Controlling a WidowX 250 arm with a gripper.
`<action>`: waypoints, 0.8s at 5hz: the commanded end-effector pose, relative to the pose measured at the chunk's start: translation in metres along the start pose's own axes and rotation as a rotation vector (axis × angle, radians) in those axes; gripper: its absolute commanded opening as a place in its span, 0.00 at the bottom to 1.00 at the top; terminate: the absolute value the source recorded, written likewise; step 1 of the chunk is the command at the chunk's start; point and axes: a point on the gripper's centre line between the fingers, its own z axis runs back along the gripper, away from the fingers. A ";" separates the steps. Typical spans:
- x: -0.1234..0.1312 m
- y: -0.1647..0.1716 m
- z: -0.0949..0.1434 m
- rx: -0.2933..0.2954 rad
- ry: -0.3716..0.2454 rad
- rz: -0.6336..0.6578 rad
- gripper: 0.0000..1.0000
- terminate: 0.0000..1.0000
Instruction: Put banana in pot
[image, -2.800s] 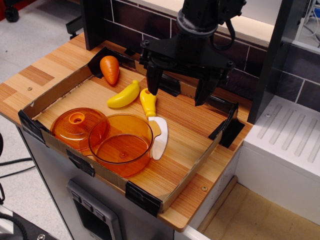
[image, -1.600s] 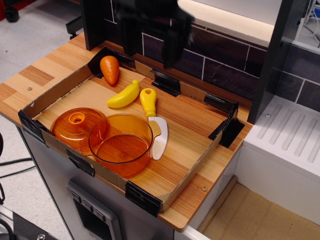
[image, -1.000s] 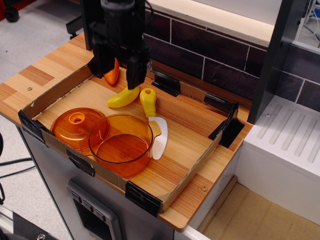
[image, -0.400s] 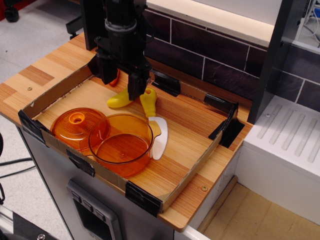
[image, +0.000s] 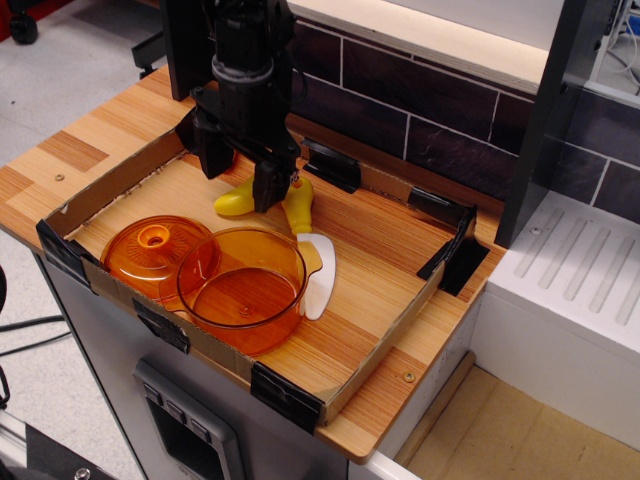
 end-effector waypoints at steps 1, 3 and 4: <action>0.011 0.004 0.000 0.035 -0.008 -0.031 1.00 0.00; 0.010 0.006 -0.001 0.076 -0.028 -0.021 0.00 0.00; 0.012 0.013 0.011 0.089 -0.043 -0.008 0.00 0.00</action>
